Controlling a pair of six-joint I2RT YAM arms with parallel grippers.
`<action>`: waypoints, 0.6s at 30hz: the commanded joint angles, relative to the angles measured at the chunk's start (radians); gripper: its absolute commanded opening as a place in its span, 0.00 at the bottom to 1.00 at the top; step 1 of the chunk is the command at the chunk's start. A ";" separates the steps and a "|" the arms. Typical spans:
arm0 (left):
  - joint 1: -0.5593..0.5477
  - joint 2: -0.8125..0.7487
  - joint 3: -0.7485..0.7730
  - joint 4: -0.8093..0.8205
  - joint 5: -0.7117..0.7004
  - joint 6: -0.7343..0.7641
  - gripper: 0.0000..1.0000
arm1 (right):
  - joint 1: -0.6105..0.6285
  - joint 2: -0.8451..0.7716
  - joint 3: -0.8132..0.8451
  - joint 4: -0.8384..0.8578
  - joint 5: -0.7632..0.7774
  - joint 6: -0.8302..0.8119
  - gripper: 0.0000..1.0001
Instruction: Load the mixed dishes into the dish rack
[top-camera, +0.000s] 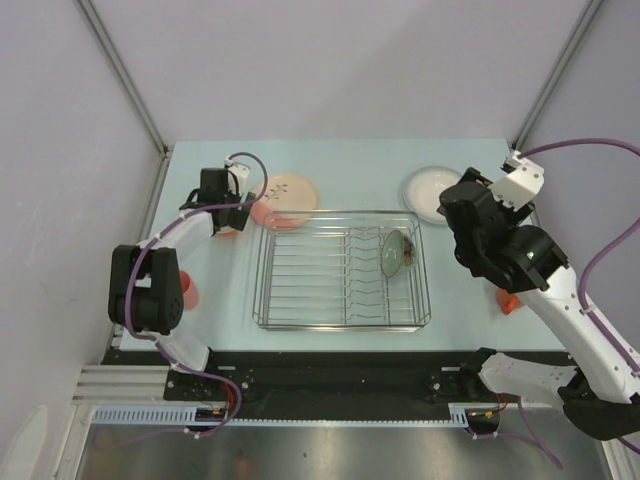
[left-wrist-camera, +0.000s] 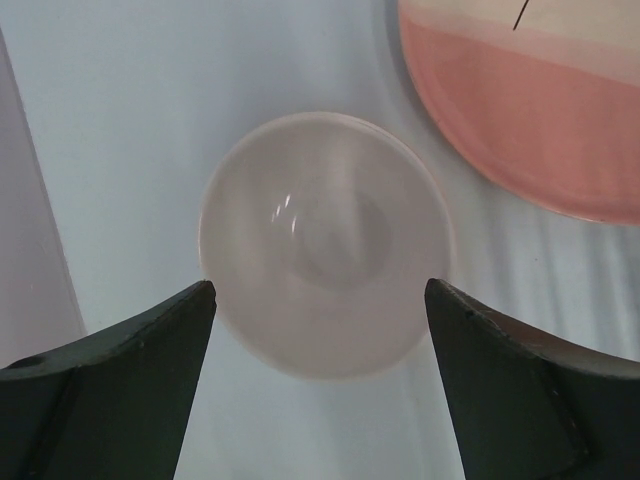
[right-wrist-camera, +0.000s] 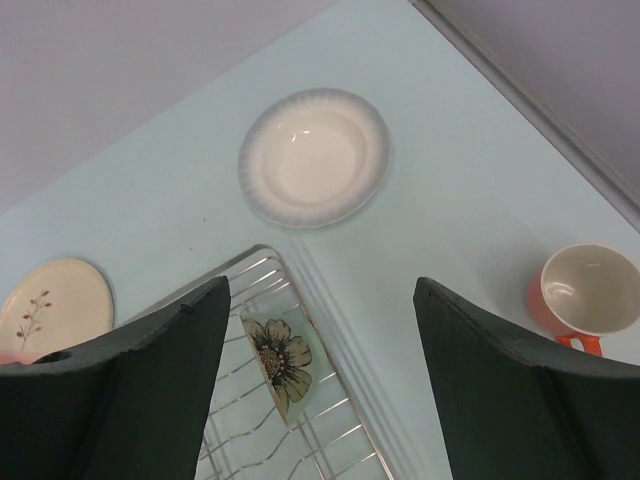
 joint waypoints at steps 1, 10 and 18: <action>-0.034 0.052 -0.004 0.033 -0.036 0.038 0.91 | -0.014 -0.001 -0.004 0.017 -0.015 -0.012 0.80; -0.043 -0.004 -0.021 -0.014 0.018 0.032 0.93 | -0.050 0.021 -0.006 -0.003 -0.041 -0.009 0.80; -0.043 -0.049 -0.009 -0.025 0.014 0.035 0.94 | -0.050 0.058 -0.018 -0.001 -0.065 -0.009 0.82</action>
